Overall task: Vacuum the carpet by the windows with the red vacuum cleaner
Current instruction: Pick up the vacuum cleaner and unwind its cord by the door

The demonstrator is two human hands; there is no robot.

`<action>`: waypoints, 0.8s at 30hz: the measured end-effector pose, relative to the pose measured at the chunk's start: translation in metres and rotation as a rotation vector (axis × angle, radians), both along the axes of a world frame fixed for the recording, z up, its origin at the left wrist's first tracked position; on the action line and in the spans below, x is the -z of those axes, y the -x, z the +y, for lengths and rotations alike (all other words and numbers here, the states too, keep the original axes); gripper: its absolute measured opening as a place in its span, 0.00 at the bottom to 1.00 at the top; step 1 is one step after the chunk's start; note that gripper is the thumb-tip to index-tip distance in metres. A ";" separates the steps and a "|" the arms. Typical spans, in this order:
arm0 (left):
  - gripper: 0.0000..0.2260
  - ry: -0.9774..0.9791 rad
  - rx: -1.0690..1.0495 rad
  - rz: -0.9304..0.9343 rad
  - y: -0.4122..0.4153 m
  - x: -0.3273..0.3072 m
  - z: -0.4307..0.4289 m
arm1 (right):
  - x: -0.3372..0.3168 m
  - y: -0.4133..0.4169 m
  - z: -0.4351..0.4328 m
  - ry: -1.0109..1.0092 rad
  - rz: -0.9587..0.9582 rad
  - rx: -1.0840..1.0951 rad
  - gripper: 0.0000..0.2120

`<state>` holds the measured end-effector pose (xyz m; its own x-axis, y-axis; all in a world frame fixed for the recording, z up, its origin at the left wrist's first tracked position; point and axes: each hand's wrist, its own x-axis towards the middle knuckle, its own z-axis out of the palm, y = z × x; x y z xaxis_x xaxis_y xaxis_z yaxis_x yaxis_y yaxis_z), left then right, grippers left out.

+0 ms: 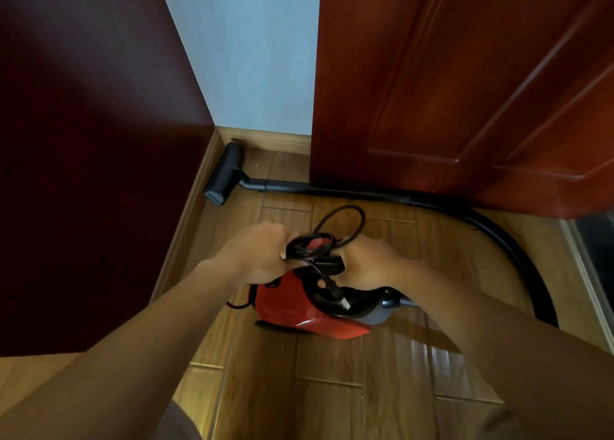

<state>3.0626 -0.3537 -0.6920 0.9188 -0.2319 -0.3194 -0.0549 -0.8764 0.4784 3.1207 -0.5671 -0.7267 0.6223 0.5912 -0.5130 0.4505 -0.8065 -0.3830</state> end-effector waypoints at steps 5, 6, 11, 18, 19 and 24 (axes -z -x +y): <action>0.15 0.089 0.013 -0.004 -0.001 0.026 -0.015 | 0.002 -0.018 -0.007 -0.407 0.372 0.203 0.14; 0.20 0.169 -0.032 0.024 -0.004 0.026 -0.014 | 0.004 -0.027 -0.010 -0.462 0.391 0.272 0.11; 0.25 0.101 -0.009 0.047 -0.012 0.032 -0.025 | 0.044 -0.064 -0.030 -0.217 0.032 0.447 0.07; 0.18 -0.333 0.051 -0.353 -0.014 0.054 -0.062 | 0.114 -0.131 -0.019 0.027 -0.215 0.360 0.17; 0.17 -0.323 0.033 -0.372 -0.015 0.056 -0.063 | 0.119 -0.140 -0.014 0.082 -0.230 0.337 0.21; 0.10 -0.221 0.028 -0.379 -0.010 0.068 -0.067 | 0.149 -0.183 0.009 0.240 -0.159 0.279 0.29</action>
